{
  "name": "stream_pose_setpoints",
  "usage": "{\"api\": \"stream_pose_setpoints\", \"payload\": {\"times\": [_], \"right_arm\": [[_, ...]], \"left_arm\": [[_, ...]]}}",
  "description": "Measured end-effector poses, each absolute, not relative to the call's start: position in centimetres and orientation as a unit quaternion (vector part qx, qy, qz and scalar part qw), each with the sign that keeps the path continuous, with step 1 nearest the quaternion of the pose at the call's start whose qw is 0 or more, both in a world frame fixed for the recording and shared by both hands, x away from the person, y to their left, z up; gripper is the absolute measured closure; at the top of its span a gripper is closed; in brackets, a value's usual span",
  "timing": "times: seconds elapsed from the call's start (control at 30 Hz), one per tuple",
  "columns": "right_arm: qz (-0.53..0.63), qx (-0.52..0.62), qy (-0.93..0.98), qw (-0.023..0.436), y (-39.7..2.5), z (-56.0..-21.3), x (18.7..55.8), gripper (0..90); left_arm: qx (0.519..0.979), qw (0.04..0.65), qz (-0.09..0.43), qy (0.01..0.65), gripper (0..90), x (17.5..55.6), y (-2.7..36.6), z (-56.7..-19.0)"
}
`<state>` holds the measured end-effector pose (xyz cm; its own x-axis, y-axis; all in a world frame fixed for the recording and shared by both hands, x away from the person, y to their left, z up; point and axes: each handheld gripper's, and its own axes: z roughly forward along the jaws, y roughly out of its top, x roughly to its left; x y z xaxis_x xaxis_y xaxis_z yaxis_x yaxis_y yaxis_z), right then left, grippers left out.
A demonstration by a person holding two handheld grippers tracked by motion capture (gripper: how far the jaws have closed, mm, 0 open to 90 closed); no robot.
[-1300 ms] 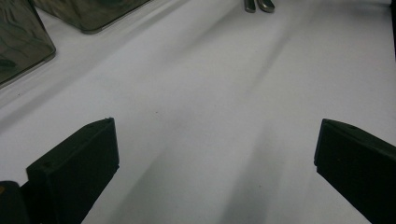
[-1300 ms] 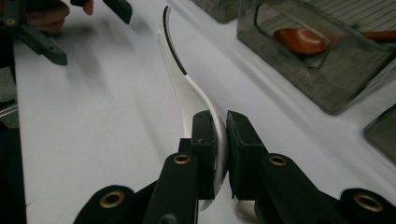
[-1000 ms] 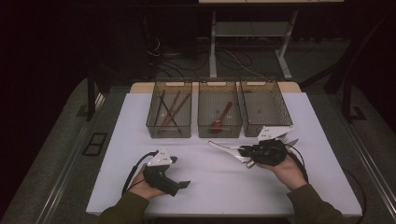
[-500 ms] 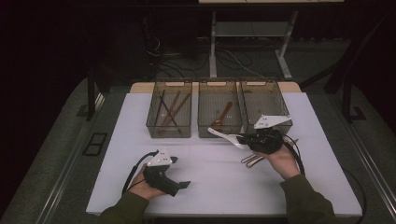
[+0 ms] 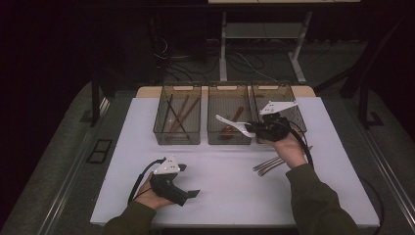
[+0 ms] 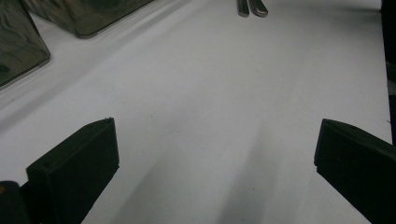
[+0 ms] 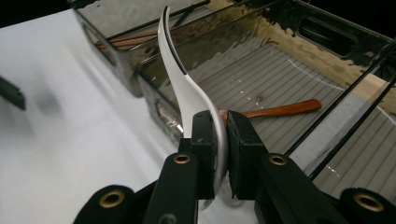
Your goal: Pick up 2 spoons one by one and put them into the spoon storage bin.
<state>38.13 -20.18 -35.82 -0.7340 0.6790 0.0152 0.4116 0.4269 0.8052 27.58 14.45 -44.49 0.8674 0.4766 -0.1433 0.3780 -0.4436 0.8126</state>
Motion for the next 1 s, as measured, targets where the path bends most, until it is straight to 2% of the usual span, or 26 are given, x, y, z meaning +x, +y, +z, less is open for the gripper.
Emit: {"api": "stream_pose_setpoints", "payload": {"times": [0.37, 0.63, 0.7, 0.73, 0.87, 1.0], "right_arm": [[0.397, 0.352, 0.834, 0.153, -18.9, -36.4, 41.6, 82.0], [0.372, 0.364, 0.842, 0.143, -18.5, -37.8, 42.6, 81.0], [0.373, 0.362, 0.843, 0.143, -18.3, -37.9, 42.7, 77.1], [0.377, 0.362, 0.84, 0.145, -18.3, -38.0, 42.6, 70.8], [0.389, 0.367, 0.832, 0.144, -18.3, -37.9, 42.6, 58.9], [0.393, 0.376, 0.826, 0.144, -18.5, -37.7, 42.4, 52.3]], "left_arm": [[0.849, 0.463, 0.052, 0.248, 0.0, 27.6, 14.4, -44.5], [0.847, 0.466, 0.051, 0.249, 0.0, 27.5, 14.4, -44.5], [0.848, 0.465, 0.051, 0.249, 0.0, 27.5, 14.3, -44.5], [0.848, 0.466, 0.051, 0.249, 0.0, 27.5, 14.3, -44.5], [0.848, 0.467, 0.051, 0.248, 0.0, 27.5, 14.4, -44.5], [0.848, 0.466, 0.05, 0.248, 0.0, 27.5, 14.3, -44.5]]}}
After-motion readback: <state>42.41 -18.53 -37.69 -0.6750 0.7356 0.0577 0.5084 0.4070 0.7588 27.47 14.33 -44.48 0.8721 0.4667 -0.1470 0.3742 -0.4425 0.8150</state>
